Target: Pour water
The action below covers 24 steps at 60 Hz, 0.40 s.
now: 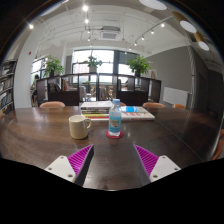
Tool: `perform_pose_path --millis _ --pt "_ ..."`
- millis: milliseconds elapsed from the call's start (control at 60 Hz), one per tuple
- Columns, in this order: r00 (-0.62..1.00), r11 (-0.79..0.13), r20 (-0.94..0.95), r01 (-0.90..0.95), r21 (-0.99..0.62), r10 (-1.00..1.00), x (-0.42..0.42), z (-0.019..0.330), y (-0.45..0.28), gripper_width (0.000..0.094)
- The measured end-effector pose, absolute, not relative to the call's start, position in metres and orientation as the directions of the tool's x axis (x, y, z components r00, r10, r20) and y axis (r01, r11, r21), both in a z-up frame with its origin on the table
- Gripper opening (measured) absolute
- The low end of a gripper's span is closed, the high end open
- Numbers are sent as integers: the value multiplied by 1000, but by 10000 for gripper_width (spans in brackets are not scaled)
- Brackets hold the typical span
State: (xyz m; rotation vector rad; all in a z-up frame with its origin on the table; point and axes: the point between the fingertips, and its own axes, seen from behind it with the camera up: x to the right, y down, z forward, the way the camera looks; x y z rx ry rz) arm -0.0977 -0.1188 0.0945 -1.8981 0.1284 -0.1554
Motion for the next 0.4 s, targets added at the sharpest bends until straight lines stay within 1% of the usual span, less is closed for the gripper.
perform_pose_path --millis 300,400 --pt "988 -262 43 3 -965 -150 -118 136 -138 795" --pt "989 -250 45 9 -968 -140 -121 143 -141 795"
